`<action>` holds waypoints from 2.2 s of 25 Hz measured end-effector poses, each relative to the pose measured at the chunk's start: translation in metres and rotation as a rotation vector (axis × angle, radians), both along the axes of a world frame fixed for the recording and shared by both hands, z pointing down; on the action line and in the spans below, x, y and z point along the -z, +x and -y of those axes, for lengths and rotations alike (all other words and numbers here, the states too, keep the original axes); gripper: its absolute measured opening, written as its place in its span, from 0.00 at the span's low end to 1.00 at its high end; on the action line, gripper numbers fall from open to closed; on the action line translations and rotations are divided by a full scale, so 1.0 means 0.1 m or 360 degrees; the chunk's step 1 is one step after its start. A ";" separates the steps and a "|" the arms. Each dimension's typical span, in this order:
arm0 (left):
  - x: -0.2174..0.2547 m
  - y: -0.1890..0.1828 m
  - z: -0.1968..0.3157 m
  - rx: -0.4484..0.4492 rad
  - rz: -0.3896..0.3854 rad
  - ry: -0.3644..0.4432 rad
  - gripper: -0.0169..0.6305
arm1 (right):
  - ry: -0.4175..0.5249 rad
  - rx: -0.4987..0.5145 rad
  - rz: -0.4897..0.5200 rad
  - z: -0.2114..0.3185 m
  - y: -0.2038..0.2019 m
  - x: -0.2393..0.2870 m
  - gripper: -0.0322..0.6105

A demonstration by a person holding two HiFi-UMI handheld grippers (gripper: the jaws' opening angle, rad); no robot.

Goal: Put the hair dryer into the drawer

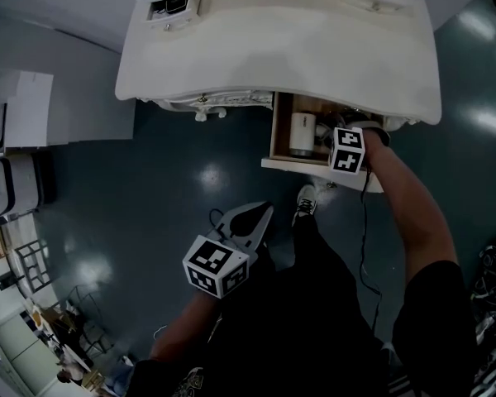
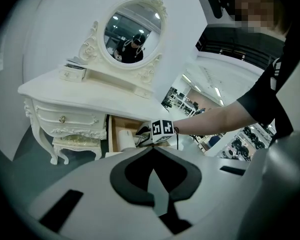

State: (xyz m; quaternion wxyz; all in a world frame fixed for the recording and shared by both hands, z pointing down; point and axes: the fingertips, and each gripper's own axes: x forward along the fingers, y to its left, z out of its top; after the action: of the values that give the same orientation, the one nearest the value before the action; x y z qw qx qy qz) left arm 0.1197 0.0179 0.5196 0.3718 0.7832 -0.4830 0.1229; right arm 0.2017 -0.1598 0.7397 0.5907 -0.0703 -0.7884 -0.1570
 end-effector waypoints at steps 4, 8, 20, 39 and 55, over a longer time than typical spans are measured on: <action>0.08 -0.17 -0.14 -0.0062 -0.0007 0.0047 0.03 | 0.0078 -0.0165 0.0032 0.03 0.07 0.29 0.42; 0.24 -0.32 -0.23 -0.0143 -0.0018 0.0124 0.03 | 0.0152 -0.0539 0.0213 0.14 0.15 0.89 0.33; 0.90 -0.44 -0.47 -0.0362 -0.0100 0.0397 0.03 | 0.0056 -0.1560 0.1328 -0.58 0.24 3.05 0.10; 1.07 -0.80 -1.50 -0.0549 -0.0231 0.0404 0.03 | -0.0414 -0.1999 0.1862 -3.02 -0.80 3.39 0.10; 1.01 -1.15 -1.81 -0.0484 -0.0230 0.0409 0.03 | -0.0524 -0.1860 0.1747 -3.49 -1.40 3.23 0.10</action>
State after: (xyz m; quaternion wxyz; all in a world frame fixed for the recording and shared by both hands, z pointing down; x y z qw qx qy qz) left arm 0.0051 0.1994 0.4184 0.2798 0.8948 -0.3429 0.0585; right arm 0.0620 0.1895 0.4169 0.0893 0.3531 -0.8876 0.2819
